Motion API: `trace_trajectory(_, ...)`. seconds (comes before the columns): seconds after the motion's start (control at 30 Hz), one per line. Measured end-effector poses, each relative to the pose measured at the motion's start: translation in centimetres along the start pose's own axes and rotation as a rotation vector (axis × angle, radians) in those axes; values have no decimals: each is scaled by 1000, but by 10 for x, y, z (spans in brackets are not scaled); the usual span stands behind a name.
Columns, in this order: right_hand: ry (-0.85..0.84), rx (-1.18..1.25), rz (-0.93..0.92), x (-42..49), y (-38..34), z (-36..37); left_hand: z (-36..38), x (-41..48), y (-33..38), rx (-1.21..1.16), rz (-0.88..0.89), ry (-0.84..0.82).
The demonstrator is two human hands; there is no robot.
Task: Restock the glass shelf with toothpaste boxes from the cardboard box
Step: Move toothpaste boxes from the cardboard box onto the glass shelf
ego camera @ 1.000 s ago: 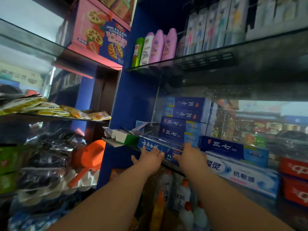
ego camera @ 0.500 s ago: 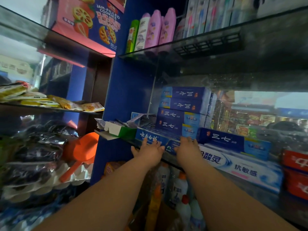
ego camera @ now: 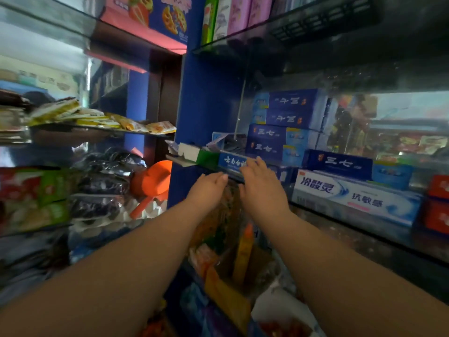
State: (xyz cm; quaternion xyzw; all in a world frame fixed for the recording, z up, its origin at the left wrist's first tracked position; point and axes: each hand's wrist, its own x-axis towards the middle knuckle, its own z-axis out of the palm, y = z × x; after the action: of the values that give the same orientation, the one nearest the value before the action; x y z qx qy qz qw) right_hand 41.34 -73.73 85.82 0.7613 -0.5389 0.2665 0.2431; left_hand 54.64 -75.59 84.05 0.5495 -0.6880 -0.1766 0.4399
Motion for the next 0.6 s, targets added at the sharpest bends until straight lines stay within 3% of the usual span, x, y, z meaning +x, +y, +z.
trace_trajectory(0.2,-198,234,-95,-91,-51,62,24,-77,-80,-6,-206,25)
trace_trajectory(0.5,-752,458,51,-285,-101,168,97,-266,-220,69,-734,-198)
trace_trajectory(0.6,-922,552,134,-343,-114,195,121,-326,-248,-20,-932,-213)
